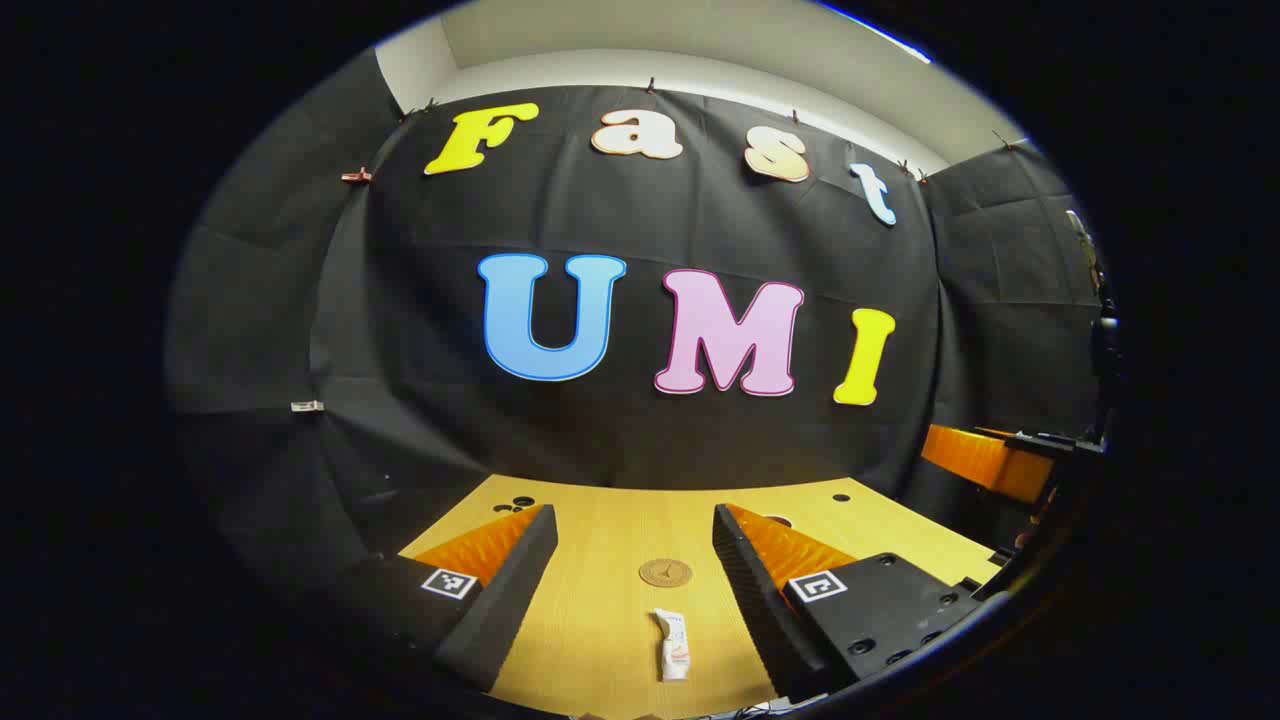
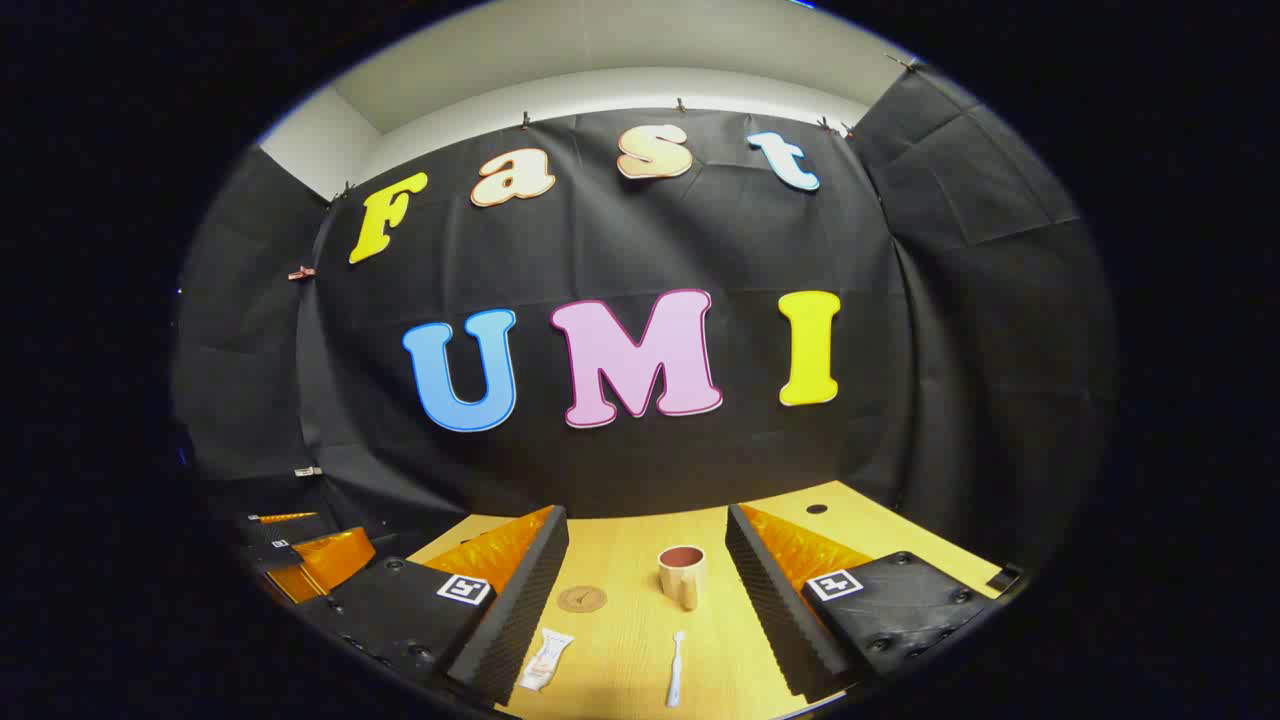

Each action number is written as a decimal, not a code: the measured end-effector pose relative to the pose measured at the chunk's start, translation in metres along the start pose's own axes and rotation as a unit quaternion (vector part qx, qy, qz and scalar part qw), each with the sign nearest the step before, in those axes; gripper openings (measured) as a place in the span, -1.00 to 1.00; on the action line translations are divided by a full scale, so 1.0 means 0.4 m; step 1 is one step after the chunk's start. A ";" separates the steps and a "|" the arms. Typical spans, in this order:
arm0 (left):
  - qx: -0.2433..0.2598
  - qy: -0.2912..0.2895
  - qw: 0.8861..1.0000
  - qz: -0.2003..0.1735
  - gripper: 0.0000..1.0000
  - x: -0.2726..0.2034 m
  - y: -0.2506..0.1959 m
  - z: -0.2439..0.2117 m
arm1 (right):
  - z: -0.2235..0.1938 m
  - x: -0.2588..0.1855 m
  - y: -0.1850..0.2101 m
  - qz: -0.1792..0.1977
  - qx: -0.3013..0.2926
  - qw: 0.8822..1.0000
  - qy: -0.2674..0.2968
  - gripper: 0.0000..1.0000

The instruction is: Put the toothbrush and toothpaste on the desktop into the cup, then pick up the cup and place it on the coaster on the desktop.

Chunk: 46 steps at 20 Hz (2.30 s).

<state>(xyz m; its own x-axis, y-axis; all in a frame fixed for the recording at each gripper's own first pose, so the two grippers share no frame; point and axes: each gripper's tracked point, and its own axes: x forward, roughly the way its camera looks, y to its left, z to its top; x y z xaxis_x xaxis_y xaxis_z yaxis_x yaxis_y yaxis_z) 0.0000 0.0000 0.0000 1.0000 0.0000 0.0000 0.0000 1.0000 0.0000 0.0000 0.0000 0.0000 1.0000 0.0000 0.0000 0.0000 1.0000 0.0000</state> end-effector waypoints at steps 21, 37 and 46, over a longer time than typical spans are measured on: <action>0.001 0.052 0.998 -0.020 0.94 0.025 -0.052 -0.073 | -0.096 -0.014 -0.050 -0.008 0.005 0.998 0.060 0.94; 0.006 0.245 0.969 -0.011 0.95 0.284 -0.090 -0.456 | -0.148 0.209 -0.199 0.021 0.005 0.992 0.126 0.95; 0.014 0.367 0.930 0.010 0.96 0.330 -0.101 -0.702 | -0.216 0.337 -0.249 0.049 0.023 0.985 0.164 0.96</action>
<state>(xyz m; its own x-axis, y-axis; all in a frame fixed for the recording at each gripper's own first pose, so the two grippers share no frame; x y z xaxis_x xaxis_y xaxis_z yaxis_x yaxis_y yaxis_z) 0.1321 -0.0404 -0.2808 0.7307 0.0292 -0.6821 -0.0092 0.9994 0.0329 0.1349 -0.0995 -0.0864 0.9417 0.1033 -0.3202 -0.0885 0.9942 0.0604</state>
